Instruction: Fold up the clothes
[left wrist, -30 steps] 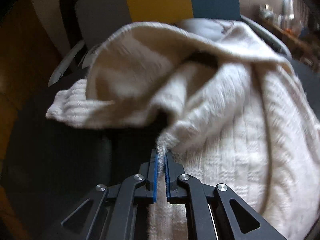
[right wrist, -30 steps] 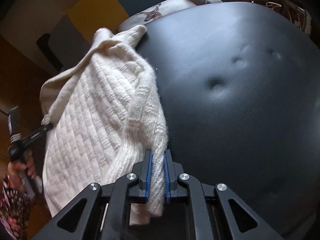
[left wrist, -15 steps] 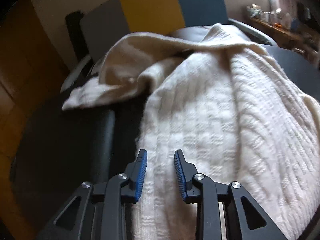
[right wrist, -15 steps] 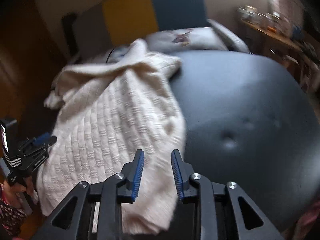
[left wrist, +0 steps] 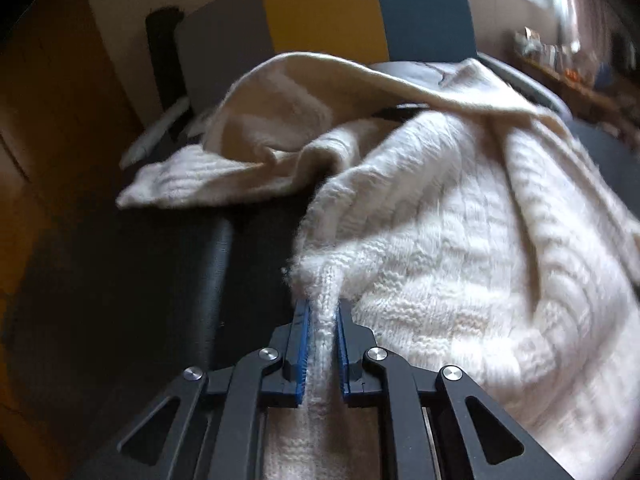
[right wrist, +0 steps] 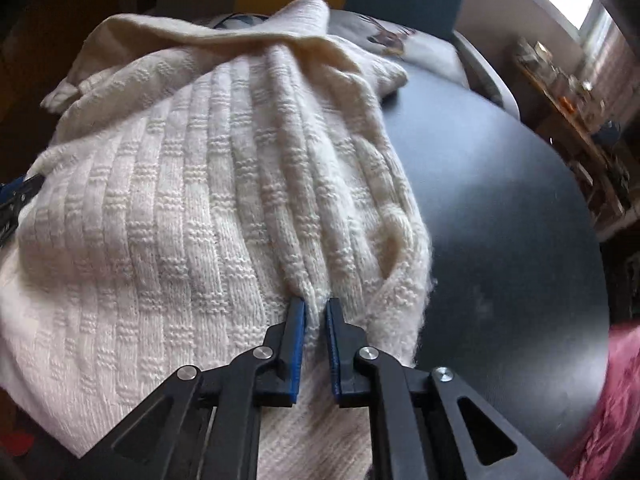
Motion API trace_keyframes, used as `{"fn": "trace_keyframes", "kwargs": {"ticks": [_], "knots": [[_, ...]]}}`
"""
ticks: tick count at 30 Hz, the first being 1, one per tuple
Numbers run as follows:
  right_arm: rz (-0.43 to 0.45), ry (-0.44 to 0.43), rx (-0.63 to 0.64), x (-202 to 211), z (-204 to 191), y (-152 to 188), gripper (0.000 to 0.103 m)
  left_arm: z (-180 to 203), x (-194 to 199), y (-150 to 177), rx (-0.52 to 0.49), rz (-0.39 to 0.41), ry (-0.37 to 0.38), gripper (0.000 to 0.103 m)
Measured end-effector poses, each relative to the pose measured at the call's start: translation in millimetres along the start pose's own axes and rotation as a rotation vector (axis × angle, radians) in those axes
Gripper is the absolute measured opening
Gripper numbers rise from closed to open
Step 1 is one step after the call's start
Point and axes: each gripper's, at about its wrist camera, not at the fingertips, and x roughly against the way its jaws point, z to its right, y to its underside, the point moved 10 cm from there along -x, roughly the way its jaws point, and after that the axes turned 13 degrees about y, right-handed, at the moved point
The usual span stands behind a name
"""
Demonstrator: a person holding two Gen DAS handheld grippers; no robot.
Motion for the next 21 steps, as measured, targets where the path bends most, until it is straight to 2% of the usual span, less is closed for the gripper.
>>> {"fn": "trace_keyframes", "kwargs": {"ticks": [3, 4, 5, 7, 10, 12, 15, 17, 19, 21], "knots": [[-0.005, -0.04, 0.019, 2.8, -2.9, -4.5, 0.019, -0.2, 3.8, -10.6, 0.048, 0.021, 0.097, 0.018], [-0.016, -0.046, 0.03, 4.3, -3.8, -7.8, 0.023, -0.3, 5.4, -14.7, 0.056, 0.033, 0.106, 0.024], [-0.021, -0.057, 0.025, 7.8, -3.9, -13.8, 0.023, -2.0, 6.6, -18.7, 0.056, 0.049, 0.105, 0.027], [0.016, -0.097, -0.028, 24.1, -2.2, -37.0, 0.023, -5.6, 8.1, -26.4, 0.055, 0.08, 0.099, 0.05], [0.15, -0.184, -0.047, 66.2, -16.6, -90.1, 0.026, -13.2, -5.9, -30.8, 0.054, 0.086, 0.06, 0.057], [0.236, -0.221, 0.029, 95.1, -37.5, -125.5, 0.026, -17.6, -20.6, -24.9, 0.09, 0.057, 0.066, 0.064], [0.32, -0.213, 0.186, 116.7, -94.7, -172.8, 0.027, -24.7, -26.5, -22.3, 0.122, 0.052, 0.046, 0.075], [0.373, -0.199, 0.293, 121.5, -126.7, -198.3, 0.027, -26.9, -28.0, -21.7, 0.124, 0.048, 0.03, 0.083], [0.407, -0.166, 0.409, 116.1, -172.2, -228.8, 0.027, -34.0, -32.6, -19.4, 0.158, 0.031, 0.025, 0.098], [0.425, -0.107, 0.508, 105.9, -201.8, -253.4, 0.027, -44.8, -38.0, -16.0, 0.232, 0.018, 0.068, 0.103]]}}
